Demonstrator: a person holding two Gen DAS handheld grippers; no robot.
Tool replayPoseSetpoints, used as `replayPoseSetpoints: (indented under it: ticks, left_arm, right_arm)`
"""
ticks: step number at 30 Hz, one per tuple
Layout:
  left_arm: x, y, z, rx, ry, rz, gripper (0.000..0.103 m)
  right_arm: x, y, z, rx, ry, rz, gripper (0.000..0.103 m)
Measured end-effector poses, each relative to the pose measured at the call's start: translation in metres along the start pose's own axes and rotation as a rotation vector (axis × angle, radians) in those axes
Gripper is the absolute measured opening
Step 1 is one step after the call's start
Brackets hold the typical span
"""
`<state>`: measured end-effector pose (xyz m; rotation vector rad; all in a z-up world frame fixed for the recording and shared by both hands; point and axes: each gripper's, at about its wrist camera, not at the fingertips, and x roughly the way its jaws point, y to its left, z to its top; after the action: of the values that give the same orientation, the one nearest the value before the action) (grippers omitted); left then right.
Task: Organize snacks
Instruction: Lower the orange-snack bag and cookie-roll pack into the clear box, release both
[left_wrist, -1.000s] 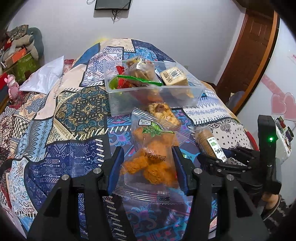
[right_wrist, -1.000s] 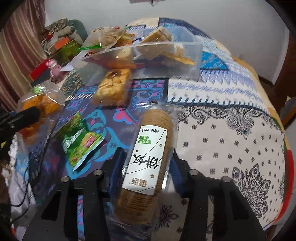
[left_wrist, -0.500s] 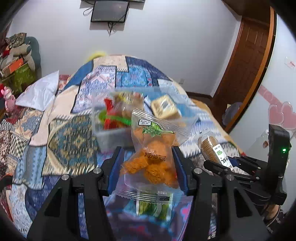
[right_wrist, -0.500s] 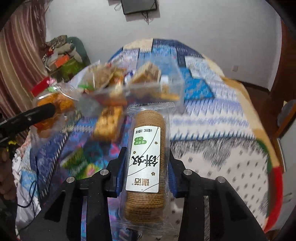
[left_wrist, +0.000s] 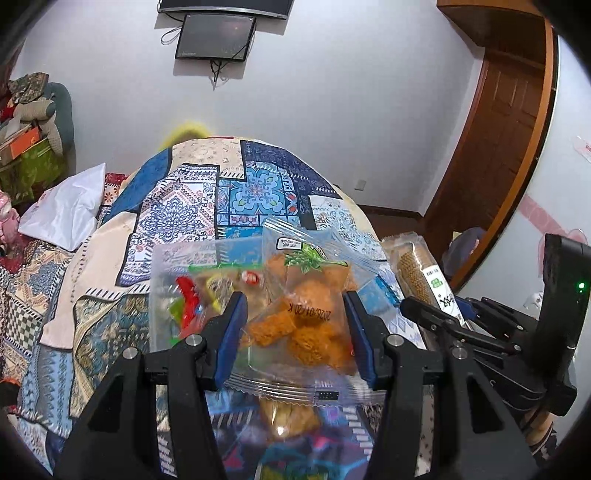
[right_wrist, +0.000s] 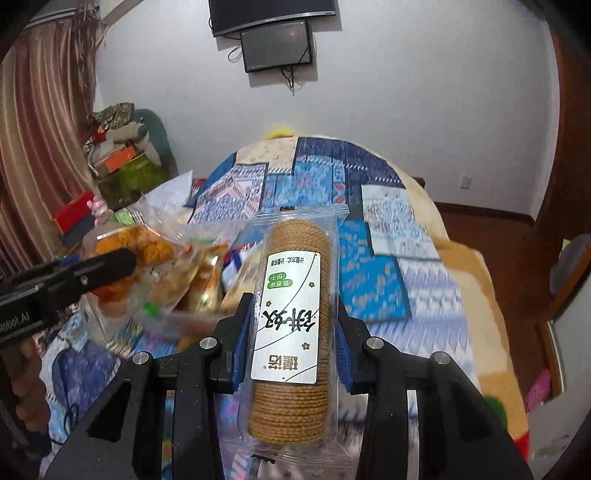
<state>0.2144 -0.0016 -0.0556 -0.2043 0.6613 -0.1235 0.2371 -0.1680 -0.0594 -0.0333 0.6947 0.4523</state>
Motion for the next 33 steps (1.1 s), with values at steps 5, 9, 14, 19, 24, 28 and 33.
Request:
replayPoseSetpoints:
  ticks: [5, 9, 14, 19, 24, 28, 33]
  left_arm:
    - [0.036, 0.003, 0.01, -0.026, 0.034, 0.003, 0.053]
    - [0.064, 0.006, 0.015, -0.023, 0.05, 0.04, 0.053]
    - [0.082, 0.008, 0.016, -0.008, 0.05, 0.064, 0.053]
    - [0.087, 0.006, 0.014, 0.015, 0.041, 0.08, 0.053]
    - [0.086, 0.005, 0.015, 0.013, 0.047, 0.083, 0.06]
    - [0.076, 0.004, 0.017, 0.004, 0.047, 0.069, 0.062]
    - [0.045, 0.006, 0.018, -0.02, 0.029, 0.041, 0.068]
  right_arm:
    - [0.028, -0.004, 0.016, -0.011, 0.006, 0.003, 0.035]
    - [0.049, -0.006, 0.025, -0.02, 0.015, 0.005, 0.035]
    - [0.074, -0.009, 0.027, -0.022, 0.046, 0.017, 0.035]
    - [0.082, -0.011, 0.021, -0.024, 0.064, 0.027, 0.035]
    - [0.079, -0.014, 0.02, -0.016, 0.077, 0.028, 0.038]
    - [0.071, -0.015, 0.021, -0.026, 0.075, 0.021, 0.042]
    - [0.043, -0.013, 0.023, -0.024, 0.034, 0.018, 0.055]
